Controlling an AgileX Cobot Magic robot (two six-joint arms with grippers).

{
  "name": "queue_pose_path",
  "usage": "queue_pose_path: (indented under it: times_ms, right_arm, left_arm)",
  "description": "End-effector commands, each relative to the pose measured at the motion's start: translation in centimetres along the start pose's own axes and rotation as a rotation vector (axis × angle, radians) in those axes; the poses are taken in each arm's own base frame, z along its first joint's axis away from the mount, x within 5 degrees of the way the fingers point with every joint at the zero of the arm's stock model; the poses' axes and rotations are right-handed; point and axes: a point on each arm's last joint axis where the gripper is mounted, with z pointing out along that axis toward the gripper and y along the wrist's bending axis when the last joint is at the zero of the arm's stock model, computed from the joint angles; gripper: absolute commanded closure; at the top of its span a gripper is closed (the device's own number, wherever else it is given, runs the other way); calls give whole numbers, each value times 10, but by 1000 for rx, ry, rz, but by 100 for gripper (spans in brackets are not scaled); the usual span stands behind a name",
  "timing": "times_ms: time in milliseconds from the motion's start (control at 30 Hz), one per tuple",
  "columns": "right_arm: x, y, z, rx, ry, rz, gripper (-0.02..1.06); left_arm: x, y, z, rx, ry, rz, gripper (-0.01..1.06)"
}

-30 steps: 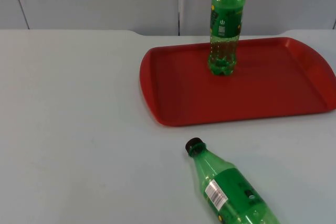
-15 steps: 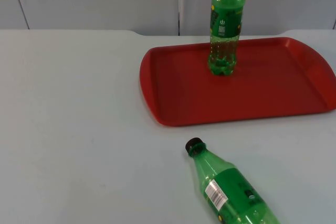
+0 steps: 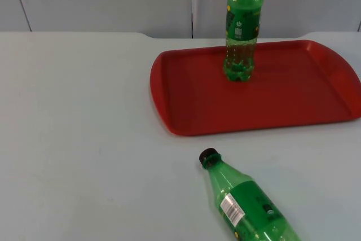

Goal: Place the bottle upright on the tray.

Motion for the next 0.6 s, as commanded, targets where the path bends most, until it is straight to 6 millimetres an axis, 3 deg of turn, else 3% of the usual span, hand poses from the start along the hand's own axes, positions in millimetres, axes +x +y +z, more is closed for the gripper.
queue_pose_path:
  times_ms: [0,333,567]
  right_arm:
    - [0,1,0,-8,-8,-7,-1]
    - [-7,1,0,-9,7,-13,-1]
    - [-46,2,8,-10,86,-38,-1]
  left_arm:
    - [1,0,0,9,-2,-1,0]
    - [1,0,0,9,-2,-1,0]
    - [1,0,0,9,-2,-1,0]
